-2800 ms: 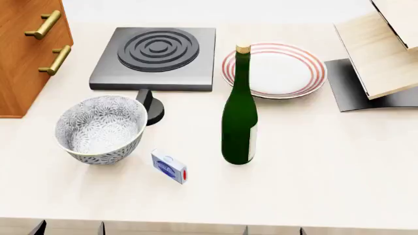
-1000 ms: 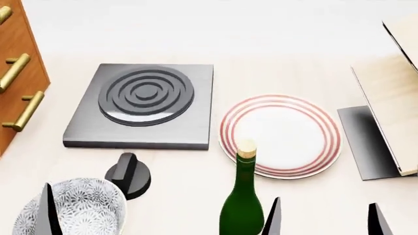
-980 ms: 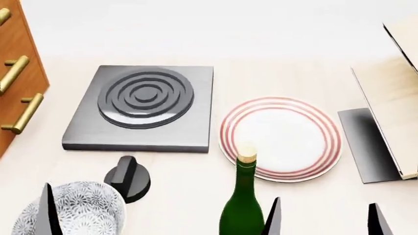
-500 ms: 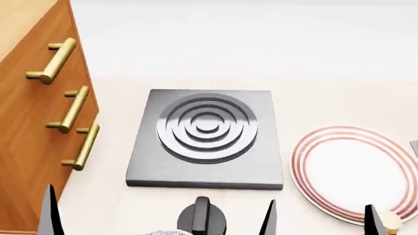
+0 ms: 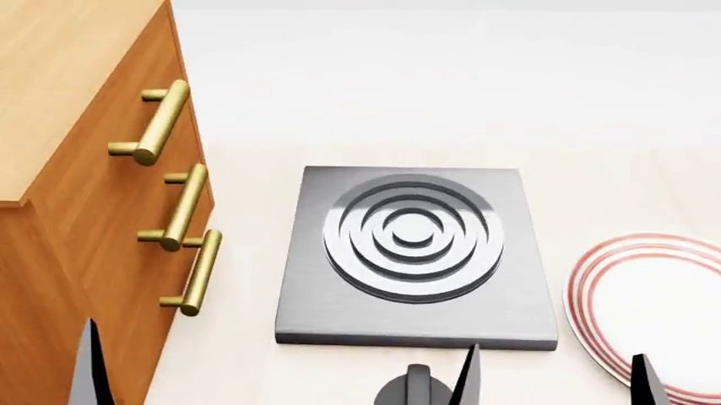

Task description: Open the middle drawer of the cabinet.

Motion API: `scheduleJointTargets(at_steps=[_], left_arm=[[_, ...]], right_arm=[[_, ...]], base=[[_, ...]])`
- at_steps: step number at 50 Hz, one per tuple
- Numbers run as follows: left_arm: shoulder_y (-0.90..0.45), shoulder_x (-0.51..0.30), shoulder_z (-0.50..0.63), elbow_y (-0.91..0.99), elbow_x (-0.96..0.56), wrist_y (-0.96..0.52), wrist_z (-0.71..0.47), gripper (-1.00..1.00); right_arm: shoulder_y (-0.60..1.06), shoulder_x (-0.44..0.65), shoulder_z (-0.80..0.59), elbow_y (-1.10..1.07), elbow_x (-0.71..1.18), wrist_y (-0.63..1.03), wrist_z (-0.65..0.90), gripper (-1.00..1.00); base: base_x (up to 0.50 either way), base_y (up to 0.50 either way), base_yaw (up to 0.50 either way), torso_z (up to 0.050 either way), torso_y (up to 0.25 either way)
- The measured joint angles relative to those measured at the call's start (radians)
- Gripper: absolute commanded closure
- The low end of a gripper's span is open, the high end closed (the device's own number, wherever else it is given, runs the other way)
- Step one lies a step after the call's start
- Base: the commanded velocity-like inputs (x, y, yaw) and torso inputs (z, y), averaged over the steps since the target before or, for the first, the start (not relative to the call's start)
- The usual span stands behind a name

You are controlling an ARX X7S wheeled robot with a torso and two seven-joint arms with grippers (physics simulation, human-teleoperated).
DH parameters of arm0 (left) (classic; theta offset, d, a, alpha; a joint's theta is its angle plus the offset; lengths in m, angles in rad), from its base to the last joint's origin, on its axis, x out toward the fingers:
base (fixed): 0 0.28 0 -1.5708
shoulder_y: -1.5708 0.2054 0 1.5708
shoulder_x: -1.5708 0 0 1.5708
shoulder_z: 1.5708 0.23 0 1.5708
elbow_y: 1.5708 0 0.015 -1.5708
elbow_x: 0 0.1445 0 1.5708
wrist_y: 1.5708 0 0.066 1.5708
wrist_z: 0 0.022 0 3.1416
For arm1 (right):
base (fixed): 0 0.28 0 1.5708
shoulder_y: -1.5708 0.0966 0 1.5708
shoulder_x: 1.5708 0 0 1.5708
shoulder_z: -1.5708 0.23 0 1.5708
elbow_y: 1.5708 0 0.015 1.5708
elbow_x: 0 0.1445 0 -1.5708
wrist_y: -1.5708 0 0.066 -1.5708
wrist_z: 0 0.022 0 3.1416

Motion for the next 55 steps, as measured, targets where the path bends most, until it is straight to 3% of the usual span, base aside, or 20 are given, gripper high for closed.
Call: scheduleJointTargets(at_steps=[5,10,15,24,34,45,50,55], left_arm=[[-0.080,0.042,0.076,-0.014,0.088,-0.078,0.071,-1.00],[-0.329,0.086,0.218,-0.073,0.421,-0.261,0.327,-1.00],[-0.541,0.091,0.308,-0.186,0.719,-0.358,0.505,-1.00],[-0.830,0.073,0.409,-0.452,0.966,-0.390,0.639,-1.00],[-1.035,0.071,0.466,-0.773,1.028,-0.332,0.622,-1.00],[-1.200,0.116,0.491,-1.164,0.988,-0.233,0.497,-1.00],[-1.290,0.142,0.559,-1.384,0.875,-0.189,0.387,-1.00],[-1.386,0.158,0.734,-1.569,0.661,-0.168,0.252,-1.00]], right_arm=[[0.000,0.006,0.002,0.003,0.006,-0.002,0.003,-1.00],[0.000,0.012,0.004,0.007,0.011,-0.003,0.006,-1.00],[0.002,0.016,0.001,0.012,0.011,-0.002,0.009,-1.00],[0.006,0.023,-0.009,0.020,0.006,0.001,0.012,-1.00],[0.011,0.030,-0.020,0.028,0.000,0.005,0.017,-1.00],[0.015,0.038,-0.028,0.036,-0.002,0.008,0.021,-1.00],[0.015,0.042,-0.027,0.035,0.001,0.008,0.025,-1.00],[0.016,0.046,-0.029,0.036,0.002,0.007,0.027,-1.00]], base=[[0.00,0.00,0.00,0.000,0.000],[0.00,0.00,0.00,0.000,0.000],[0.00,0.00,0.00,0.000,0.000],[0.00,0.00,0.00,0.000,0.000],[0.00,0.00,0.00,0.000,0.000],[0.00,0.00,0.00,0.000,0.000],[0.00,0.00,0.00,0.000,0.000],[0.00,0.00,0.00,0.000,0.000]])
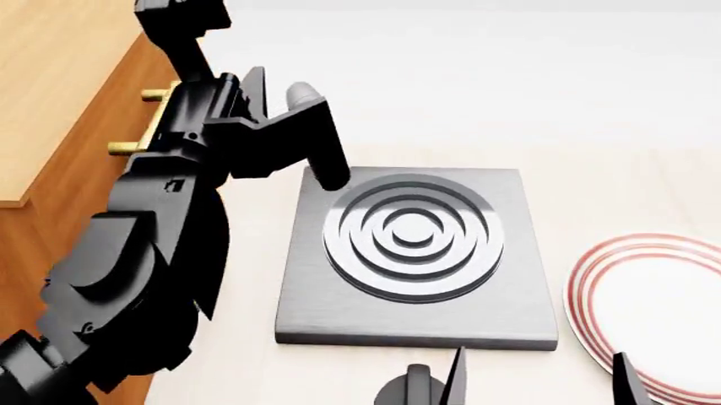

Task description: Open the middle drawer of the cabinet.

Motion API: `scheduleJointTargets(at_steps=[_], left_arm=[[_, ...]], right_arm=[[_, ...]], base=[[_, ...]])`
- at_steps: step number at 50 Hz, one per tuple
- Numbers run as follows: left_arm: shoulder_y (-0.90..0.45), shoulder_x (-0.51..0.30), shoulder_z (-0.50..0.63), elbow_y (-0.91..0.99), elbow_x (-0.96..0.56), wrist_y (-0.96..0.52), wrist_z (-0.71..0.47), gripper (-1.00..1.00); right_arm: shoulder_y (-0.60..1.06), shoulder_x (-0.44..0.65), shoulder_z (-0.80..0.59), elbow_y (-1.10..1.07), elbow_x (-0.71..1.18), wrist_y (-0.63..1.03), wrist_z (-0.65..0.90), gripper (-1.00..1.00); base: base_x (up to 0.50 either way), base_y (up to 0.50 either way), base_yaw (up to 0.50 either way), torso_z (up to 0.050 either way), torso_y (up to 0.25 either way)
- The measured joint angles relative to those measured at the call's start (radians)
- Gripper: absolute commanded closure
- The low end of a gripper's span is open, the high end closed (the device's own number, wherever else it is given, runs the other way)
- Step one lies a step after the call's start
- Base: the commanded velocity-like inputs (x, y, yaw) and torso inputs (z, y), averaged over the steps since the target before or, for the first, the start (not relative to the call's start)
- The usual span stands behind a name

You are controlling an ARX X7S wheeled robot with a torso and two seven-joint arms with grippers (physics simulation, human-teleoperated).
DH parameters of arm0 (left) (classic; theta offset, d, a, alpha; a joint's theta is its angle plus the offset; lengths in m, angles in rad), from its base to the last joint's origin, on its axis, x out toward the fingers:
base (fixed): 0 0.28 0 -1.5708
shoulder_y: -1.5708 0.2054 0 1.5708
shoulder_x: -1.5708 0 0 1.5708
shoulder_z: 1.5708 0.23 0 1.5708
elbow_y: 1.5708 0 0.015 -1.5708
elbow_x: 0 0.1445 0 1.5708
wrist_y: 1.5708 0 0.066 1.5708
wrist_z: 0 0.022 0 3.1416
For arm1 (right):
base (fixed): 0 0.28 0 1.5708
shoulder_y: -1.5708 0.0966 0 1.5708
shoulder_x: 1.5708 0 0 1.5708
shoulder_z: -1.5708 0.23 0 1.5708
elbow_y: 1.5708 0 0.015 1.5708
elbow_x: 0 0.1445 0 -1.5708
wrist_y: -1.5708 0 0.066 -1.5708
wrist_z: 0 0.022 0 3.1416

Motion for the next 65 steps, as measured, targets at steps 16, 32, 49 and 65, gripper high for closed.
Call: scheduleJointTargets(at_steps=[16,32,49,65], left_arm=[[-0.173,0.021,0.493,-0.296,-0.525,0.032,-0.262,-1.00],[-0.190,0.024,0.605,-0.381,-0.615,0.102,-0.306,-1.00],[-0.199,0.025,0.628,-0.342,-0.620,0.100,-0.309,-1.00],[-0.190,0.026,0.631,-0.307,-0.639,0.089,-0.302,-1.00]], right_arm=[[0.008,0.010,-0.008,0.006,0.008,0.003,0.005,-1.00],[0.009,0.023,-0.021,0.008,0.016,-0.001,0.003,-1.00],[0.011,0.033,-0.035,0.015,0.016,-0.004,0.005,-1.00],[0.014,0.041,-0.041,0.018,0.021,-0.001,0.013,-1.00]], base=[[0.00,0.00,0.00,0.000,0.000],[0.00,0.00,0.00,0.000,0.000],[0.00,0.00,0.00,0.000,0.000],[0.00,0.00,0.00,0.000,0.000]])
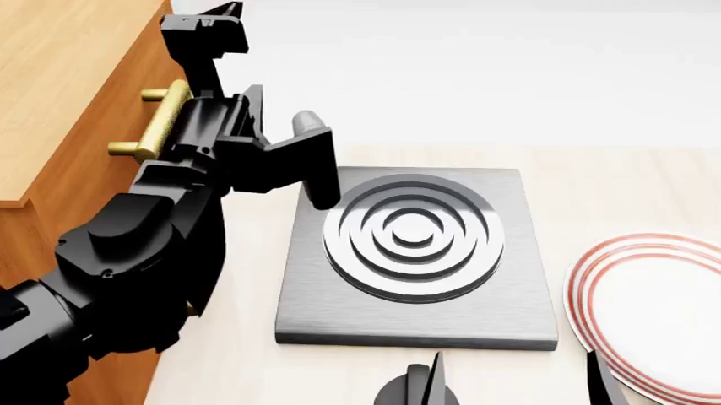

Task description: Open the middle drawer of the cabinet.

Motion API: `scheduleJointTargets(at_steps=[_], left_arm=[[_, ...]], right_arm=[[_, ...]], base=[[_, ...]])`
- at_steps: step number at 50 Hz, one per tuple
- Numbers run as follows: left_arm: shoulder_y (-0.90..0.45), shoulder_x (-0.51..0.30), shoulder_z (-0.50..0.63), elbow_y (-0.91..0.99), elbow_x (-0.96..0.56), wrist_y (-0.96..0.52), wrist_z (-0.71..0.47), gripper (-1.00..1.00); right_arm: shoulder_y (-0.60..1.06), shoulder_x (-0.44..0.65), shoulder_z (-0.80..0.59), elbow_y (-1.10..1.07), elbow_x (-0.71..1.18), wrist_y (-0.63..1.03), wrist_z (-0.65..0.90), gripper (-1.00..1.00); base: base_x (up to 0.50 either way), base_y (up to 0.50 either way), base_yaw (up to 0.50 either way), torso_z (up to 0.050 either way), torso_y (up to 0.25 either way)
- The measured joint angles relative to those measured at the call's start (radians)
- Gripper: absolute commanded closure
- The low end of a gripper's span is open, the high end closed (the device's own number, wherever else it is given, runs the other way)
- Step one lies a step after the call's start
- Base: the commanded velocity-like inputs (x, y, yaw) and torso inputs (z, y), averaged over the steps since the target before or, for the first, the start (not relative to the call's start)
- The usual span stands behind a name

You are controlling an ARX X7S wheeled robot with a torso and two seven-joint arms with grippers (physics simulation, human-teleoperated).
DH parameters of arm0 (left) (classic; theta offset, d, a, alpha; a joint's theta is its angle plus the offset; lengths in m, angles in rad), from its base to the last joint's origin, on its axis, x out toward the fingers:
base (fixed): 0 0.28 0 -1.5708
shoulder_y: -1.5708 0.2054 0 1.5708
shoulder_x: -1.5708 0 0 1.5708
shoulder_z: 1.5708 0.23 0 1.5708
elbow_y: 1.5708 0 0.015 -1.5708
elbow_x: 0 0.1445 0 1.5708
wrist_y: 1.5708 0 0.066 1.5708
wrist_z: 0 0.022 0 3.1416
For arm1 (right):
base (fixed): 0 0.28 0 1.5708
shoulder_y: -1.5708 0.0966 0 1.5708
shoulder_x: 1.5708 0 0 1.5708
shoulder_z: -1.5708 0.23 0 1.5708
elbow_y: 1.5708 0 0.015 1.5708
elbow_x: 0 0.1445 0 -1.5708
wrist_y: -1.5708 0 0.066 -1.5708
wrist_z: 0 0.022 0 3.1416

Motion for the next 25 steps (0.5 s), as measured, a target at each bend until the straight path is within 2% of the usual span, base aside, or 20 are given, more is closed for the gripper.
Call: scheduleJointTargets(at_steps=[25], left_arm=[[0.067,0.000,0.000,-0.001,-0.011,-0.008,-0.003,-1.00]], right_arm=[[0.006,0.011,-0.005,0.008,0.008,0.001,0.012,-1.00]], base=[[0.00,0.00,0.00,0.000,0.000]])
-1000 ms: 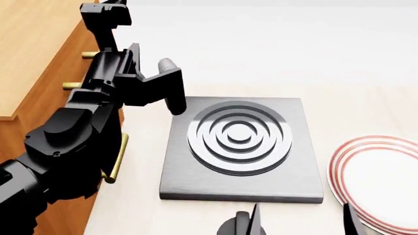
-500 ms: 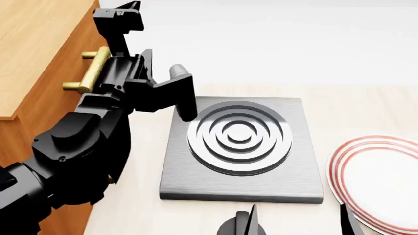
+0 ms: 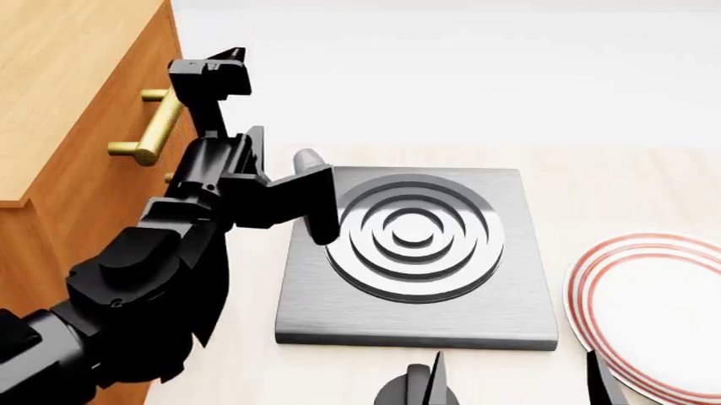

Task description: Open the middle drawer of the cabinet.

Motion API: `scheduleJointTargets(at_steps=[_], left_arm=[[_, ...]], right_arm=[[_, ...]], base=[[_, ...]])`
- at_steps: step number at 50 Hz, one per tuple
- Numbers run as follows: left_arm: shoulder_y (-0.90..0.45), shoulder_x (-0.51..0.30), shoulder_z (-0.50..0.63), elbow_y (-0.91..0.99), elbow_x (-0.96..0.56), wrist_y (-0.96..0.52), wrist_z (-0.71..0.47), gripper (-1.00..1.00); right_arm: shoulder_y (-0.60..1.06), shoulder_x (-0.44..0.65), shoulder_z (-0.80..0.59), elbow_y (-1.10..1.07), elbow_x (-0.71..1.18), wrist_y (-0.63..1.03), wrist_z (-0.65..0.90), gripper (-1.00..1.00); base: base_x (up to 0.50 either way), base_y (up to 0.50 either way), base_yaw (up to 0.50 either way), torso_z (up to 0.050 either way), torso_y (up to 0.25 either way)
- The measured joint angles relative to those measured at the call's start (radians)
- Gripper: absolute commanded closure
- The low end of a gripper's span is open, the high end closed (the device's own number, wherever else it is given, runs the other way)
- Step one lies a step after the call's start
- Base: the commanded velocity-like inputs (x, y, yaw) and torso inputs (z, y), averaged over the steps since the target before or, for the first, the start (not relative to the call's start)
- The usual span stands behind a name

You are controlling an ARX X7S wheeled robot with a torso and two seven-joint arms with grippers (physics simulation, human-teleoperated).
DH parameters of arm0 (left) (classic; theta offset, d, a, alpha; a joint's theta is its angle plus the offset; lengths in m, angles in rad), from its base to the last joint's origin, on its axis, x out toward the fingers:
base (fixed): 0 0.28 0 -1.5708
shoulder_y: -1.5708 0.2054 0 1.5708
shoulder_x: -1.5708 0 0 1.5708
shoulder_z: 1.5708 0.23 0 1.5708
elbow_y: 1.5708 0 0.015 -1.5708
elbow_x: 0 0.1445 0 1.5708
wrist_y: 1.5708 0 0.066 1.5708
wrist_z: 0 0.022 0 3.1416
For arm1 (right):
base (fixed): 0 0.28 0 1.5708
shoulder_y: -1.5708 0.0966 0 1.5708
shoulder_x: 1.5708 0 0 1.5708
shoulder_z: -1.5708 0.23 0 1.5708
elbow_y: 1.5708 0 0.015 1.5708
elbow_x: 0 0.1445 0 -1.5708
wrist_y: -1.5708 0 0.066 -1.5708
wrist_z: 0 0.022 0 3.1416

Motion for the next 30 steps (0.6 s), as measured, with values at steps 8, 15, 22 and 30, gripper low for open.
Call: scheduleJointTargets(at_steps=[8,15,22,30], left_arm=[[0.026,0.000,0.001,0.000,0.008,0.001,-0.012,-1.00],[0.048,0.000,0.002,0.003,0.017,0.001,-0.020,-1.00],[0.065,0.000,0.002,0.003,0.024,0.000,-0.025,-1.00],[0.080,0.000,0.002,0.001,0.025,-0.002,-0.032,-1.00]], right_arm=[[0.001,0.003,-0.003,0.003,0.001,-0.003,0.003,-1.00],[0.001,0.006,-0.005,0.005,0.003,-0.005,0.005,-1.00],[0.002,0.009,-0.007,0.006,0.006,-0.006,0.007,-1.00],[0.006,0.013,-0.010,0.008,0.008,-0.005,0.010,-1.00]], base=[[0.00,0.00,0.00,0.000,0.000],[0.00,0.00,0.00,0.000,0.000],[0.00,0.00,0.00,0.000,0.000],[0.00,0.00,0.00,0.000,0.000]])
